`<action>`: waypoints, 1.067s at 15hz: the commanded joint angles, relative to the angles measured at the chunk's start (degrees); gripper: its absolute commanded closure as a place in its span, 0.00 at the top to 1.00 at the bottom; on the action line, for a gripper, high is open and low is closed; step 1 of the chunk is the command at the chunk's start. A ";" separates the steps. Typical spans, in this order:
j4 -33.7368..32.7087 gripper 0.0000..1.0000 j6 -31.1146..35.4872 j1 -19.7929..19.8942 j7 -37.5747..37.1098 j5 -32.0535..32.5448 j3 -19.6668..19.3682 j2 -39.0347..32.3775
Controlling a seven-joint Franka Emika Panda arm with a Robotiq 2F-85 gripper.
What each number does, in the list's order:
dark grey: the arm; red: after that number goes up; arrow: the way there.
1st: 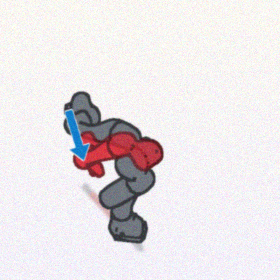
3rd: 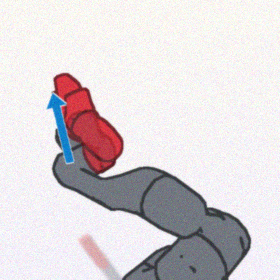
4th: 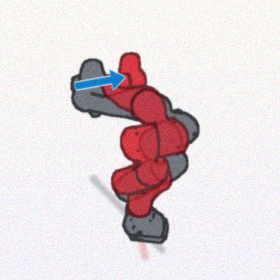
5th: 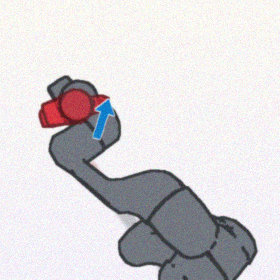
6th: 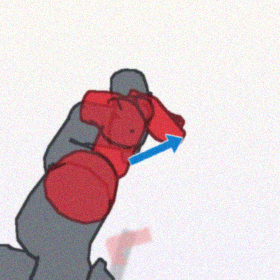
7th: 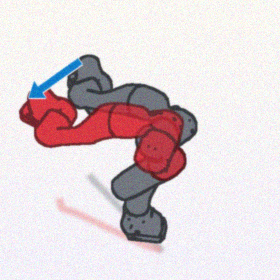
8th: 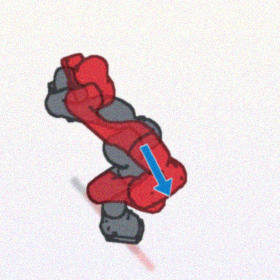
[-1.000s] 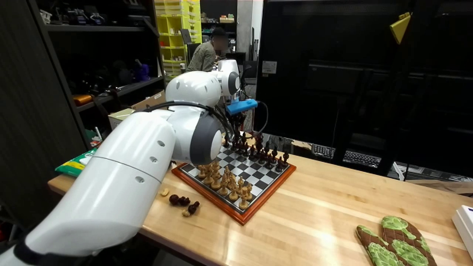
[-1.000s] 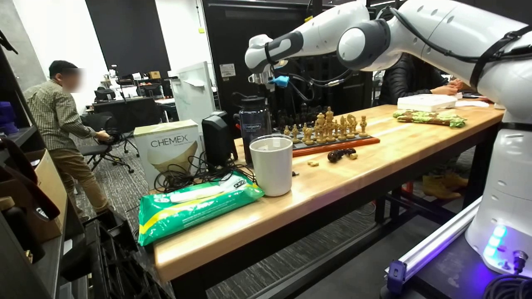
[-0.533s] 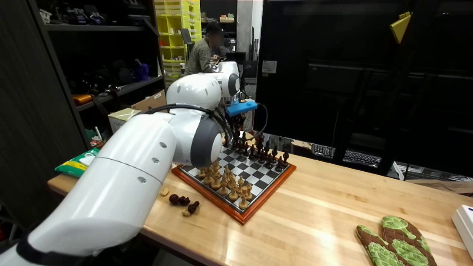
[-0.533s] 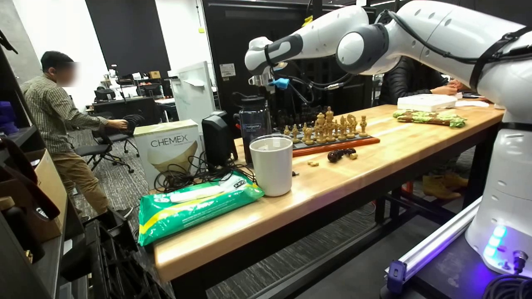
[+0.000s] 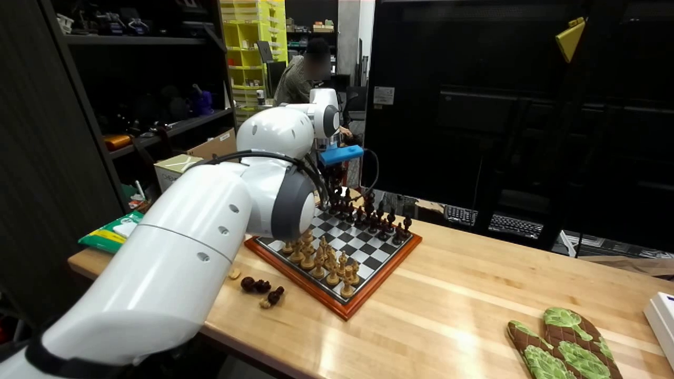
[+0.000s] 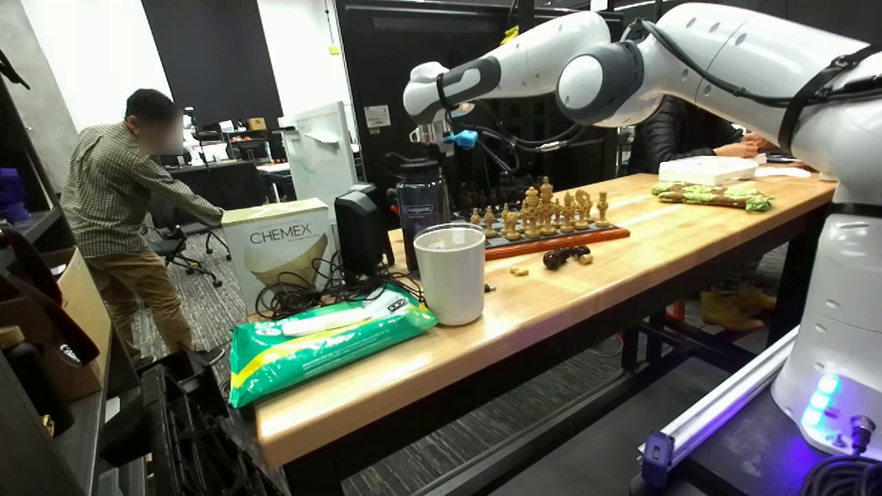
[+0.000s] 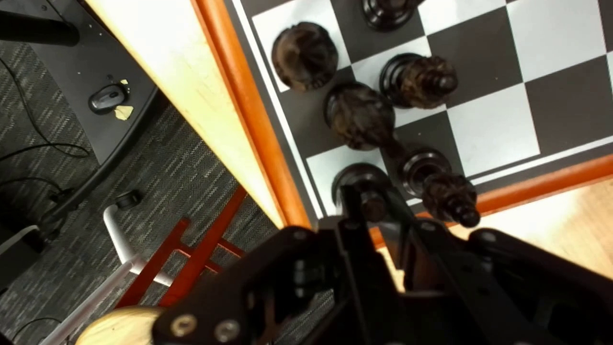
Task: Pick up the rook chess piece and put it on the chess board
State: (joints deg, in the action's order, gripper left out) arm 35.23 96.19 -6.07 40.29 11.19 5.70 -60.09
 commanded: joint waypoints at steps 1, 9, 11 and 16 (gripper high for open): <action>-2.65 0.04 -2.00 -0.19 0.90 -0.67 0.66 -1.21; -2.67 0.41 -2.46 -0.09 0.58 -0.48 1.00 -1.42; -2.69 0.47 -2.52 -0.12 0.54 -0.38 0.93 -1.34; -2.88 0.79 -2.60 -0.20 0.40 -0.28 0.87 -1.12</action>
State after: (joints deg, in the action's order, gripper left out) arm 34.38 95.14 -6.10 40.28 11.14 6.43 -60.71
